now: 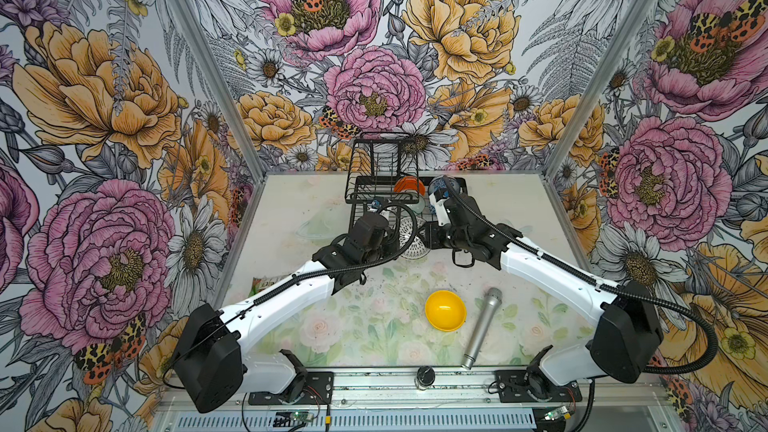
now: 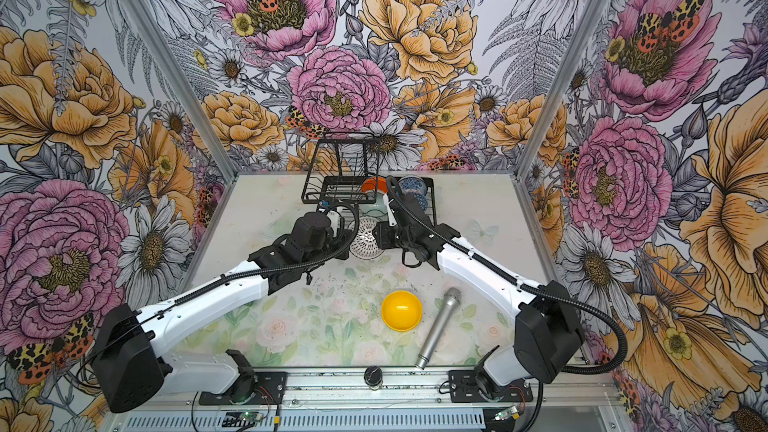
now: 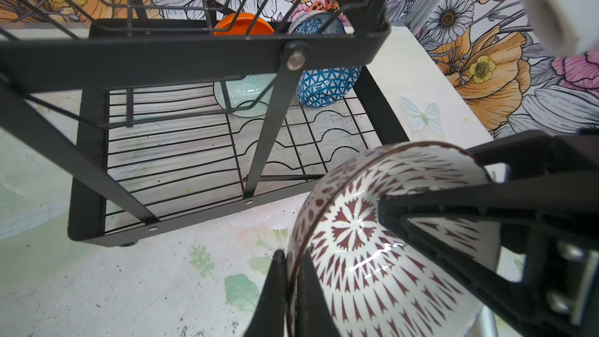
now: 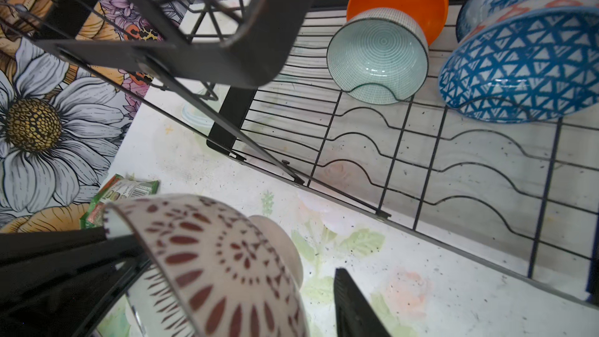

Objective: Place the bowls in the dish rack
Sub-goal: 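Close the right gripper on the bowl rim held by the left gripper, then open and withdraw the left gripper while the right gripper carries the bowl over the rack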

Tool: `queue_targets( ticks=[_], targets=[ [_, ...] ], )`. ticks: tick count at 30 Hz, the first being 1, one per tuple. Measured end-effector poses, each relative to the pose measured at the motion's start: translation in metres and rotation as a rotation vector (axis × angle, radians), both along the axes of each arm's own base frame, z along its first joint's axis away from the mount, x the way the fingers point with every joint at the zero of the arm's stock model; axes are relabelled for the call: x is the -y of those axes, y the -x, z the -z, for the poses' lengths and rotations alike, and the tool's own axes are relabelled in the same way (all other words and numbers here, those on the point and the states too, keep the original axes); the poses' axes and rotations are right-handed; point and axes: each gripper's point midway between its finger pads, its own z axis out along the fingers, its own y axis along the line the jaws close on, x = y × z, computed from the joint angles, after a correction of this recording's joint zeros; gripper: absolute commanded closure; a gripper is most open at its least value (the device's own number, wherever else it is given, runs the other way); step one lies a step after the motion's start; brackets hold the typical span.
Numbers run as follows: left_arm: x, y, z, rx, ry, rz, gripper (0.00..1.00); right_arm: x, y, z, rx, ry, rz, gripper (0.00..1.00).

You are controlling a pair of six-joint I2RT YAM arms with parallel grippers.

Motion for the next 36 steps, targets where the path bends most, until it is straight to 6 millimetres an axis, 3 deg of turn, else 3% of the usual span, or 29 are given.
queue_targets(
  ticks=[7,22,31,36],
  targets=[
    [0.0013,-0.0012,-0.0026,0.009,0.01,0.001,1.0,-0.0002,-0.0001,0.0007,-0.003,-0.001,0.002,0.76],
    [0.001,-0.0026,-0.0043,0.015,0.014,-0.002,1.0,-0.0045,0.0009,0.0058,-0.013,0.002,-0.011,0.81],
    [0.0008,-0.0031,-0.0051,0.018,0.014,-0.005,1.0,-0.0039,0.0006,0.006,-0.012,0.005,-0.008,1.0],
    [0.0009,-0.003,-0.005,0.018,0.014,-0.003,1.0,-0.0037,0.0006,0.0061,-0.012,0.006,-0.008,1.0]
  ],
)
